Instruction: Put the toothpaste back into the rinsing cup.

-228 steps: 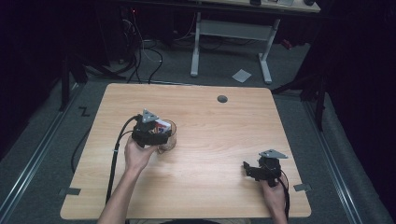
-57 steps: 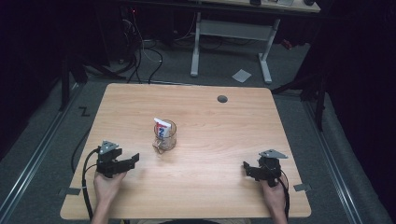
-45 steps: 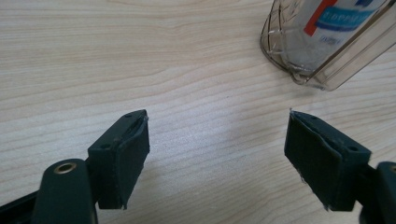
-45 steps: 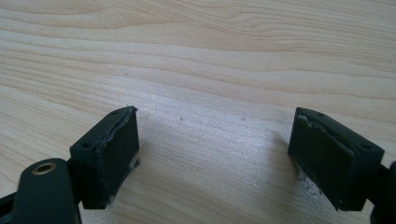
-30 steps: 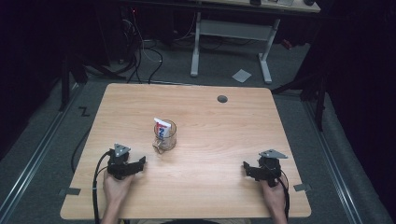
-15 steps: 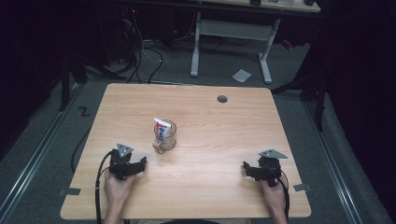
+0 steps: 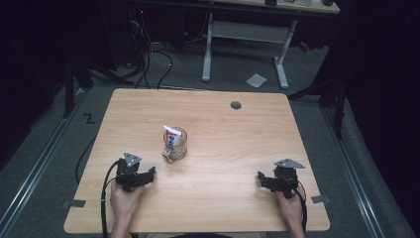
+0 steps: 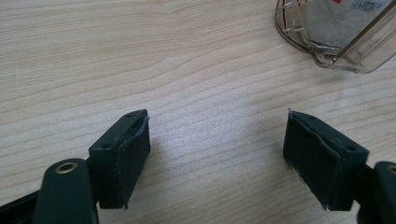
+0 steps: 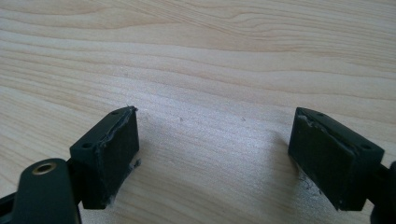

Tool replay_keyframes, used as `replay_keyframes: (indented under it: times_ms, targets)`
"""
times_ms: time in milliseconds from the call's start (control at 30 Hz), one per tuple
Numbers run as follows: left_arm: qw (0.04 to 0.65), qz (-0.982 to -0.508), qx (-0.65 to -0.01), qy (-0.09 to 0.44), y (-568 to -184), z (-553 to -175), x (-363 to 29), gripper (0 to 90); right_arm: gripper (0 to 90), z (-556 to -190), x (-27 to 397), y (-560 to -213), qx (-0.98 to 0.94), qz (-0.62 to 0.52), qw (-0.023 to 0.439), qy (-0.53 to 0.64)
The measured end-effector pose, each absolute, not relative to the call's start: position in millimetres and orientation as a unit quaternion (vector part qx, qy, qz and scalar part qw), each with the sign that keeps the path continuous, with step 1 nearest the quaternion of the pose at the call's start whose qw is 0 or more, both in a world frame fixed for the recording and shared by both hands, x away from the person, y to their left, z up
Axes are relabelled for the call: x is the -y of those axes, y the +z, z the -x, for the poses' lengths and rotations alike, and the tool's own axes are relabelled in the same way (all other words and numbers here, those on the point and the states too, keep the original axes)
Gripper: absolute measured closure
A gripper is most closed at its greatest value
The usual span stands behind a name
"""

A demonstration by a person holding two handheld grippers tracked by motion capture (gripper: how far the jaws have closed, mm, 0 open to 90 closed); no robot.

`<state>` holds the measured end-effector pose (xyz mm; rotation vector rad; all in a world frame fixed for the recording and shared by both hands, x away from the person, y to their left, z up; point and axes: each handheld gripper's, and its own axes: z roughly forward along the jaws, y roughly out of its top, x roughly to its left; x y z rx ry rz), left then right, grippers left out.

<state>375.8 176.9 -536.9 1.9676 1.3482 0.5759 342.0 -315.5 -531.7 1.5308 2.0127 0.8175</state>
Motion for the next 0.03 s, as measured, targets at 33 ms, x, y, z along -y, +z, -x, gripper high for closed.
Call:
replay_keyframes:
  times_ms: [33]
  targets:
    - [0.338,-0.755,-0.517,0.22,-536.9,-375.9,-177.0,23.2,16.0,-342.0,315.5,-531.6,-0.735,-0.559,0.24,0.299]
